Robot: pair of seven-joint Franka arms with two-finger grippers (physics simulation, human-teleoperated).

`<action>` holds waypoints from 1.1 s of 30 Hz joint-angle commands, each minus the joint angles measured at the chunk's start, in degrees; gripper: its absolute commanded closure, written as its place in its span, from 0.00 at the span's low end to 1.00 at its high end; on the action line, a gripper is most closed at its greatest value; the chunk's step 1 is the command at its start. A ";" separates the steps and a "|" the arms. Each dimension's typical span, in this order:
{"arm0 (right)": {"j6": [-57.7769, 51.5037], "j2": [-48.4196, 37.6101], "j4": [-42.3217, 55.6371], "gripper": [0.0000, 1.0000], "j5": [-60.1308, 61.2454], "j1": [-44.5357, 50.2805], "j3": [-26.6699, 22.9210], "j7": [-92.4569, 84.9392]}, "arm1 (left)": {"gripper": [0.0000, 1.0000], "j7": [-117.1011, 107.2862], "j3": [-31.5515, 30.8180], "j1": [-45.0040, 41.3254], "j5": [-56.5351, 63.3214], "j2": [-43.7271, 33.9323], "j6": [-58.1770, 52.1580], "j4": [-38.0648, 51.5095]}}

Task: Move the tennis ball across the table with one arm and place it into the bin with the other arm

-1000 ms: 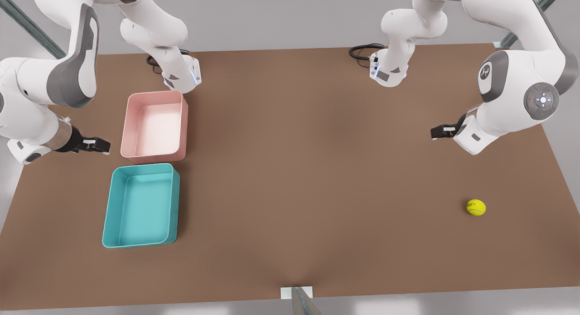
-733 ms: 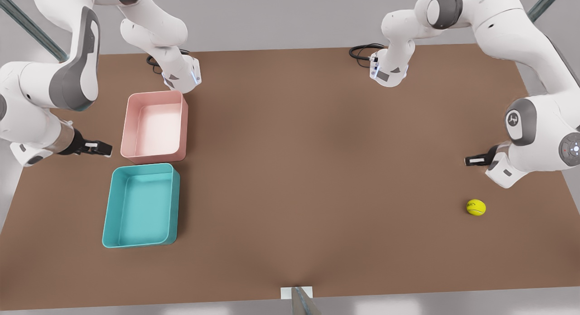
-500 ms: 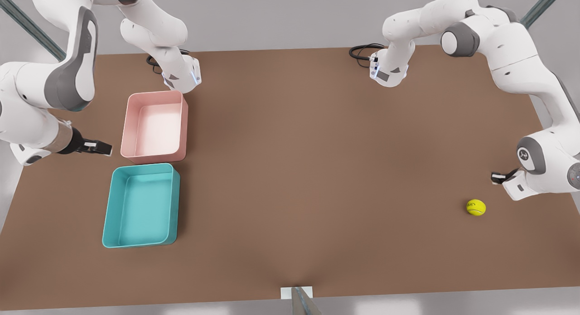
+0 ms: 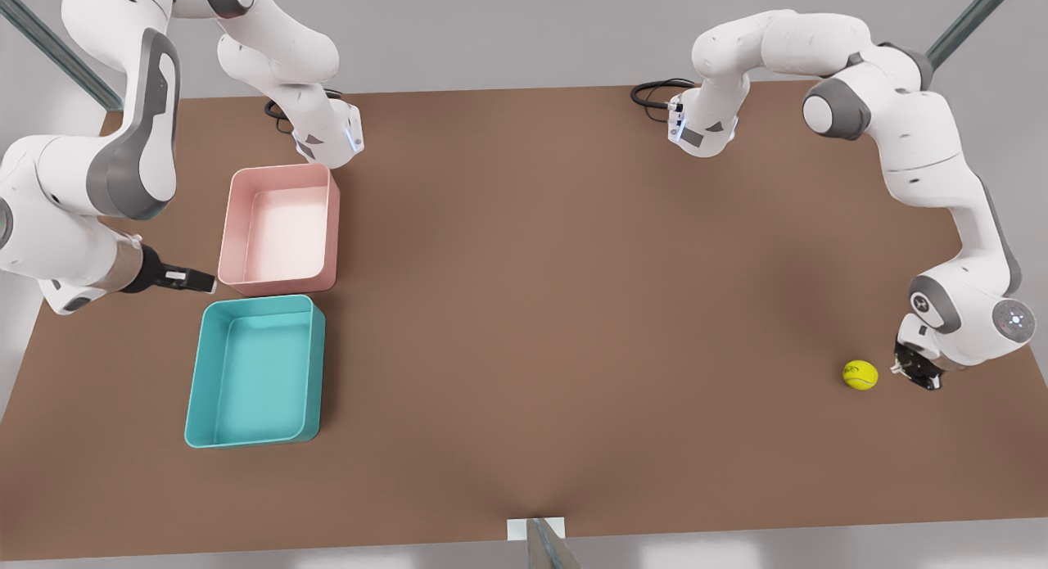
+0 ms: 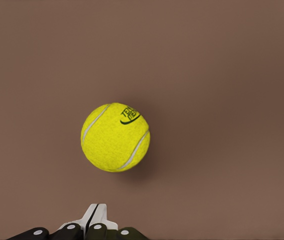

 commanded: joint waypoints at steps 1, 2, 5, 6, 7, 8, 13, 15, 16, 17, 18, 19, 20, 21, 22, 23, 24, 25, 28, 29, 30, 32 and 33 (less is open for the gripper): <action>0.14 -0.03 0.01 0.00 0.12 -0.04 0.05 1.08 | 0.79 36.86 0.48 0.03 -2.50 0.23 -0.12 -0.01; 0.14 -0.03 0.01 0.00 0.21 -0.04 0.04 0.91 | 0.79 36.60 0.48 0.03 -2.50 0.75 -0.03 -0.01; 0.05 -0.12 -0.08 0.00 0.21 -0.13 -0.04 0.73 | 0.79 36.60 1.01 -0.67 0.93 0.75 -0.20 -0.01; -0.04 -0.03 -0.08 0.00 0.21 -0.13 -0.04 0.73 | 0.79 36.51 1.10 -0.67 1.02 1.02 -0.29 -0.01; -0.04 -0.03 -0.16 0.00 0.21 -0.13 -0.04 0.73 | 0.79 36.34 1.10 -0.67 1.02 1.37 -0.29 -0.01; -0.13 -0.04 -0.16 0.00 0.21 -0.13 -0.04 0.73 | 0.79 34.05 1.19 -0.67 1.02 1.46 -0.29 -0.01; -0.21 -0.03 -0.25 0.00 0.21 -0.05 -0.04 0.73 | 0.79 28.43 1.89 -1.46 1.72 2.60 -0.03 0.78; -0.30 -0.03 -0.25 0.00 0.21 -0.13 -0.04 0.73 | 0.79 26.84 1.89 -1.90 1.55 2.42 -0.03 0.70; -0.39 -0.03 -0.25 0.00 0.21 -0.13 -0.04 0.64 | 0.79 25.17 1.89 -1.90 1.55 2.51 -0.03 0.61; -0.39 -0.03 -0.25 0.00 0.21 -0.13 -0.04 0.64 | 0.79 24.47 1.89 -1.90 1.46 2.51 0.06 0.61; -0.39 -0.03 -0.25 0.00 0.21 -0.13 -0.04 0.64 | 0.79 21.92 1.89 -1.90 1.55 2.60 0.23 0.61; -0.39 -0.03 -0.25 0.00 0.21 -0.13 -0.04 0.64 | 0.79 21.31 1.80 -1.90 1.55 2.60 0.41 0.61; -0.39 -0.03 -0.25 0.00 0.21 -0.13 -0.04 0.56 | 0.79 21.13 1.80 -1.90 1.55 2.60 0.41 0.52; -0.39 -0.03 -0.25 0.00 0.21 -0.13 -0.04 0.56 | 0.79 20.95 1.80 -1.90 1.46 2.60 0.41 0.52; -0.39 -0.03 -0.25 0.00 0.21 -0.13 -0.04 0.56 | 0.79 19.64 1.80 -1.90 1.46 2.60 0.50 0.52; -0.39 -0.03 -0.25 0.00 0.21 -0.13 -0.04 0.56 | 0.79 19.37 1.80 -1.90 1.46 2.60 1.11 0.52; -0.39 -0.03 -0.25 0.00 0.21 -0.13 -0.04 0.56 | 0.79 19.37 1.80 -1.90 1.37 2.60 1.11 0.52; -0.39 0.05 -0.25 0.00 0.21 -0.13 -0.04 0.47 | 0.79 19.28 1.80 -1.90 1.37 2.78 1.11 0.52; -0.30 0.05 -0.25 0.00 0.21 -0.13 -0.04 0.47 | 0.79 18.14 1.80 -1.90 1.28 3.39 1.73 0.52; -0.30 0.32 -0.16 0.00 0.21 -0.13 -0.04 0.47 | 0.79 17.09 1.71 -2.34 1.20 3.39 1.99 0.44; -0.30 0.32 -0.16 0.00 0.21 -0.13 -0.04 0.47 | 0.79 15.77 1.71 -3.05 1.20 3.39 2.08 0.43; -0.30 0.41 -0.16 0.00 0.21 -0.13 -0.04 0.47 | 0.79 7.87 1.71 -7.26 0.14 3.30 2.08 0.26; -0.30 0.41 -0.16 0.00 0.21 -0.13 -0.04 0.47 | 0.79 0.40 1.80 -12.00 -0.12 2.86 1.64 -0.09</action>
